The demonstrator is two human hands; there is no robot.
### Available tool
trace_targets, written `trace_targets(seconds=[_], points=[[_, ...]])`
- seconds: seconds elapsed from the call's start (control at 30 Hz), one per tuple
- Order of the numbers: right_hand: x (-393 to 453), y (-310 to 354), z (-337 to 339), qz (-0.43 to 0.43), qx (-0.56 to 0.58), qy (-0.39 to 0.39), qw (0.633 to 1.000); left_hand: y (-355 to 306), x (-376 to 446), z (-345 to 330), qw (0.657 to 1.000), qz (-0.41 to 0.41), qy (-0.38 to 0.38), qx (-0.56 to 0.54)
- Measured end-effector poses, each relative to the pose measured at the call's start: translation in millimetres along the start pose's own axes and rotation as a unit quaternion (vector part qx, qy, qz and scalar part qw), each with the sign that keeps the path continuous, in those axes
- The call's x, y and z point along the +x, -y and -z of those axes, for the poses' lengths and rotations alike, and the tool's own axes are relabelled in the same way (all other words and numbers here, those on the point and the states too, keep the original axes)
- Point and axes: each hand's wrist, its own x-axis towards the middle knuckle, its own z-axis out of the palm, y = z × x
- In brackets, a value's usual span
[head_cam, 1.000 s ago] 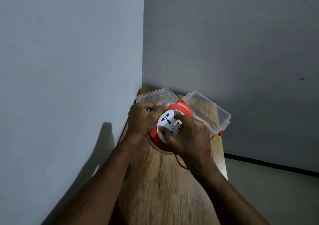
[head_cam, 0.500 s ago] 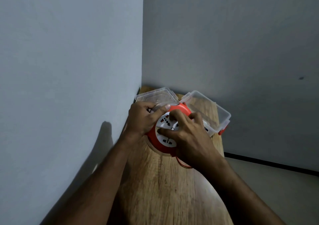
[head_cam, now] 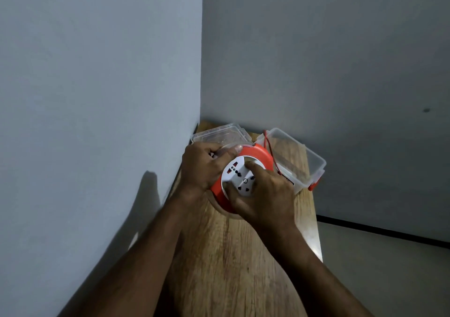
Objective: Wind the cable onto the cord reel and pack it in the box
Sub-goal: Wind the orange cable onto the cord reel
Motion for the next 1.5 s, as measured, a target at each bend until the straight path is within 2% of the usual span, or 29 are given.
trace_targets(seconds=[0.07, 0.1, 0.2, 0.23, 0.37, 0.47, 0.73, 0.8, 0.9, 1.0, 1.07, 1.17, 1.2, 1.27, 1.37, 1.5], points=[[-2, 6, 4, -0.014, -0.009, 0.01, 1.0, 1, -1, -1, 1.0, 0.014, -0.007, -0.011], [-5, 8, 8, 0.006, -0.028, 0.004, 1.0, 1, -1, 0, 1.0, 0.016, -0.008, -0.012], [-10, 9, 25, 0.14, -0.061, -0.075, 0.985, 3, 2, 6, 1.0, 0.001, 0.01, -0.008], [-9, 7, 30, 0.185, -0.062, -0.074, 0.978, 3, 3, 7, 1.0, -0.004, 0.013, -0.002], [2, -8, 33, 0.271, -0.155, 0.101, 0.945, 4, 4, 6, 1.0, -0.024, 0.011, -0.001], [3, -10, 31, 0.244, -0.2, 0.165, 0.934, 3, 4, 6, 0.999, -0.031, 0.023, -0.001], [9, -15, 24, 0.249, -0.161, 0.075, 0.952, 3, 1, 4, 0.998, -0.049, 0.015, 0.027], [8, -15, 19, 0.21, -0.125, 0.046, 0.969, 2, 2, 5, 0.999, -0.038, 0.014, 0.025], [7, -9, 13, 0.09, -0.05, 0.0, 0.995, -2, 2, 3, 1.0, 0.002, -0.002, -0.005], [5, 0, 7, 0.021, -0.018, -0.008, 1.0, -3, 2, 1, 1.0, 0.02, -0.004, -0.01], [0, 3, 9, 0.038, -0.038, -0.016, 0.998, -1, 2, 2, 1.0, 0.019, -0.006, -0.007], [-5, 1, 20, 0.159, -0.073, -0.066, 0.982, 1, 5, 8, 1.0, 0.007, 0.001, -0.01], [-4, -2, 24, 0.199, -0.078, -0.053, 0.976, 1, 6, 9, 1.0, -0.002, 0.002, -0.009], [0, -7, 28, 0.254, -0.109, 0.023, 0.961, 3, 8, 9, 1.0, -0.024, 0.003, 0.001], [4, -16, 26, 0.273, -0.165, 0.12, 0.94, 4, 7, 8, 0.999, -0.044, 0.015, -0.003], [4, -18, 26, 0.261, -0.16, 0.111, 0.945, 3, 4, 6, 0.999, -0.041, 0.029, 0.003]])
